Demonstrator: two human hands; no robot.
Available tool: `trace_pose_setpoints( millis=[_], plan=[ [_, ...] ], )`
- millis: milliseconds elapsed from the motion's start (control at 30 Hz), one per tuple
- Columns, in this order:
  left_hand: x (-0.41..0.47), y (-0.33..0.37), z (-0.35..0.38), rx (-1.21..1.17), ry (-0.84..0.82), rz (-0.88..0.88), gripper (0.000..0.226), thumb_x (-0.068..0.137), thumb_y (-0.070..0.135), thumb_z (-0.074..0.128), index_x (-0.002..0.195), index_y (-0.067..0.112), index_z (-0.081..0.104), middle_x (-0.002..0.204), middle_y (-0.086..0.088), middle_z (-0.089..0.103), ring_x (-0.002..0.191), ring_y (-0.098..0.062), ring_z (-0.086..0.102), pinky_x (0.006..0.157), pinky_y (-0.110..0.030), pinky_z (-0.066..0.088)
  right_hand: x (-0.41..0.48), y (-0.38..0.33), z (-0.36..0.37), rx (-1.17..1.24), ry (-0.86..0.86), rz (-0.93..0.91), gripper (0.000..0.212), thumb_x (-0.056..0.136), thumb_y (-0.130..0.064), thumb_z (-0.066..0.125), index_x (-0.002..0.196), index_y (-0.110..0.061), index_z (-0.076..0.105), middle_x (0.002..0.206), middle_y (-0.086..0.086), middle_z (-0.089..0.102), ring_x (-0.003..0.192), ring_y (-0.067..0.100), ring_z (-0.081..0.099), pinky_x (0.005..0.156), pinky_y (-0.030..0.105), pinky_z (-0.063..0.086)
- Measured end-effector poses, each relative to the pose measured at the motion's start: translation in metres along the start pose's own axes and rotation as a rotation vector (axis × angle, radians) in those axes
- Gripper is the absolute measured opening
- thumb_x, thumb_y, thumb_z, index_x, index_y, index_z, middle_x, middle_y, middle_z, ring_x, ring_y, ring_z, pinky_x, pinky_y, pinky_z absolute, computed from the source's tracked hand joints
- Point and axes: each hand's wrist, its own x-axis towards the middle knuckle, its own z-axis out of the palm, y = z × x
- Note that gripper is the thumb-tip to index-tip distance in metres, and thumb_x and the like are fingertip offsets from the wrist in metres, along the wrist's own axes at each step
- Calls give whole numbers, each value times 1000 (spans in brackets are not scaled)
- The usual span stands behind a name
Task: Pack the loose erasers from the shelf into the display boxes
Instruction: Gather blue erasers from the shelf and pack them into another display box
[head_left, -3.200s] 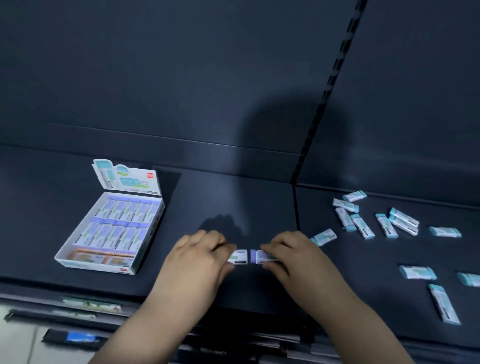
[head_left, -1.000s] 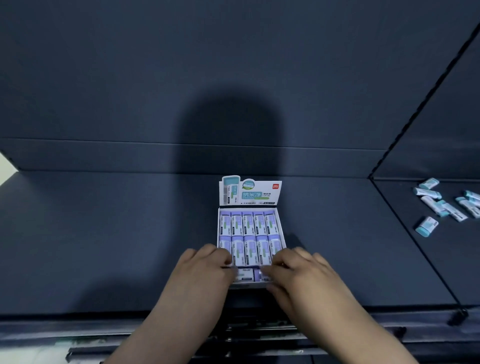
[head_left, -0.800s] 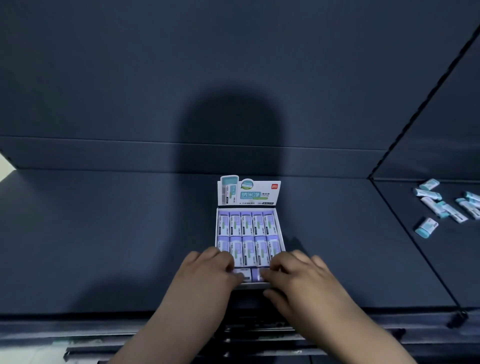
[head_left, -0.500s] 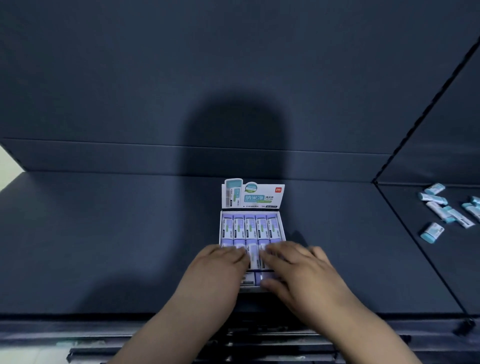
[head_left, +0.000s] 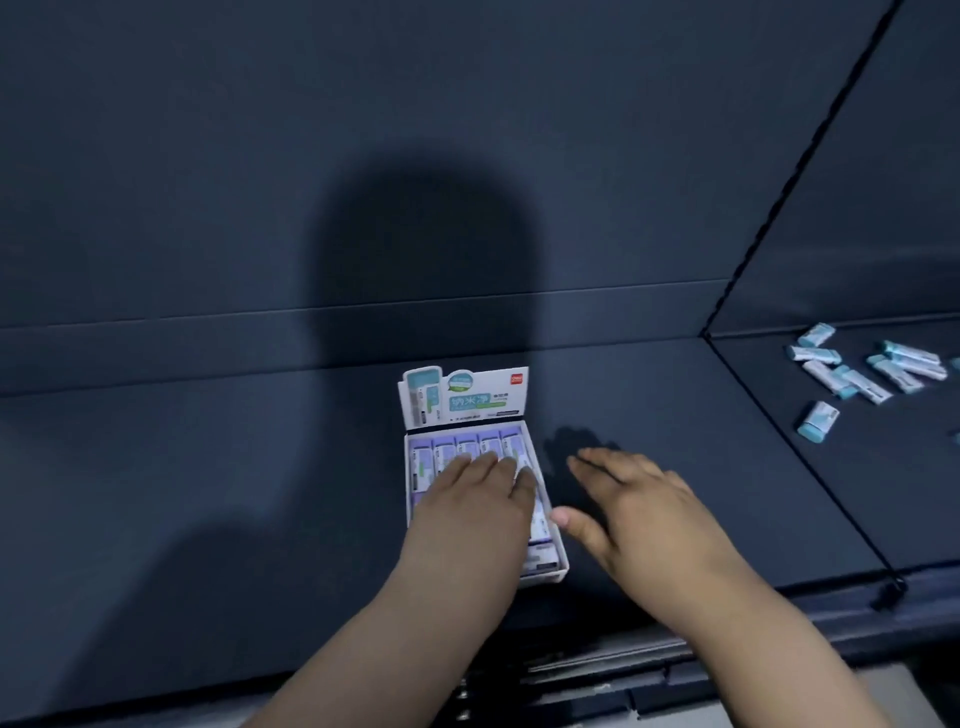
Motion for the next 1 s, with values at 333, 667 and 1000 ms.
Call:
trace_pose_setpoints(
  millis=[333,667,1000],
  plan=[
    [57,101,4,11,7,22,44,78,38,48,101,10,72,101,-4,72,94,-17,68,89,-33,50,-38,110,-16,50,12,63,66,90,-58,32,144,-21,27,152,-5,26,140,12,19,111,26,19],
    [121,284,13,30,-33,-47,58,100,44,25,149,18,12,155,1,19,142,-13,15,115,-28,2,-109,302,-39,46,5,98,69,90,-58,33,146,-20,22,153,-6,22,141,11,14,115,26,17],
    [148,333,20,-4,-64,-127,54,100,43,24,149,22,13,152,7,24,139,-12,21,115,-29,6,-106,364,-40,77,-33,52,66,91,-55,35,145,-20,24,151,-7,25,140,11,17,114,28,19]
  ],
)
